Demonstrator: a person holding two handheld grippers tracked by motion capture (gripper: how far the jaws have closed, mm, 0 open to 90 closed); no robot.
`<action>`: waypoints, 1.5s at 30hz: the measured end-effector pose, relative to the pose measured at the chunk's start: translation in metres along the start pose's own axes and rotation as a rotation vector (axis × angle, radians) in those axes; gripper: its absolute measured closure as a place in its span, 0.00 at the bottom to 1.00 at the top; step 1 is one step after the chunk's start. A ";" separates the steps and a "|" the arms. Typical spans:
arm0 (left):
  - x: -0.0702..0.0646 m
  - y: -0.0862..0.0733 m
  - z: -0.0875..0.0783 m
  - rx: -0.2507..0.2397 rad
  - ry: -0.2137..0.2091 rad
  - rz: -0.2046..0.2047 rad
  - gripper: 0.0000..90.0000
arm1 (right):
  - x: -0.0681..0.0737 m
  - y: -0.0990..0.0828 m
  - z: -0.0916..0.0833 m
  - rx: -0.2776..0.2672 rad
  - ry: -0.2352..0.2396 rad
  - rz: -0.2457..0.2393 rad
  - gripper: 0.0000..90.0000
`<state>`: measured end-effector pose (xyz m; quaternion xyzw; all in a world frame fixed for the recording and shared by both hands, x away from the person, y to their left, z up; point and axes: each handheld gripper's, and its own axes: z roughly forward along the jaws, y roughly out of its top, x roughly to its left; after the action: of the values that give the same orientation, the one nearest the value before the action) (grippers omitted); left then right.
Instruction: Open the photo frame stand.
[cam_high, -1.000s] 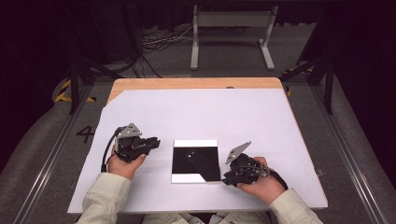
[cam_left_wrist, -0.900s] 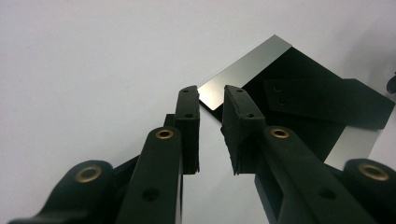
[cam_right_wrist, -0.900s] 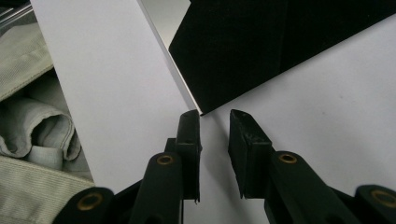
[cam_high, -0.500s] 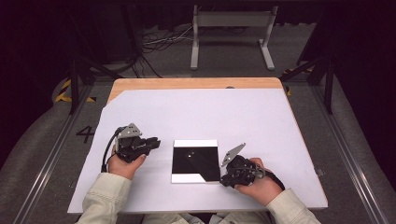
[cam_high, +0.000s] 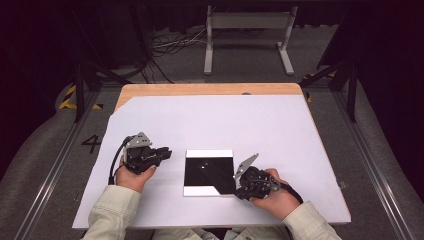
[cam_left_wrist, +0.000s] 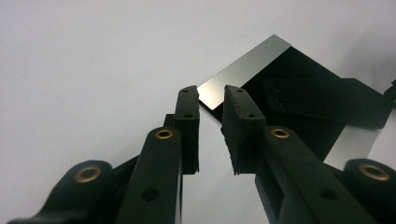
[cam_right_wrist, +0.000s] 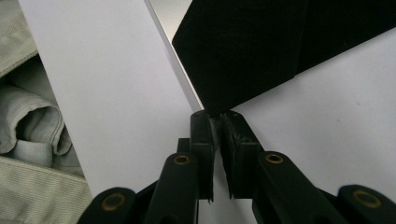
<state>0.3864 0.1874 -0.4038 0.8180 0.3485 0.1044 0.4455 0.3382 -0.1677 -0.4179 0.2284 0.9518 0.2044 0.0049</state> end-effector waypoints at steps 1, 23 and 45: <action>0.000 0.000 0.000 0.000 0.001 0.001 0.85 | 0.000 0.000 0.000 0.000 0.000 0.001 0.92; -0.001 0.000 -0.002 -0.013 0.005 0.004 0.85 | -0.005 -0.006 -0.014 -0.112 0.060 0.016 0.94; -0.001 0.000 -0.002 -0.016 0.007 0.009 0.85 | -0.003 -0.005 -0.032 -0.269 0.055 -0.014 1.00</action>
<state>0.3845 0.1878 -0.4022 0.8156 0.3454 0.1122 0.4505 0.3354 -0.1851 -0.3910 0.2132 0.9172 0.3364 0.0109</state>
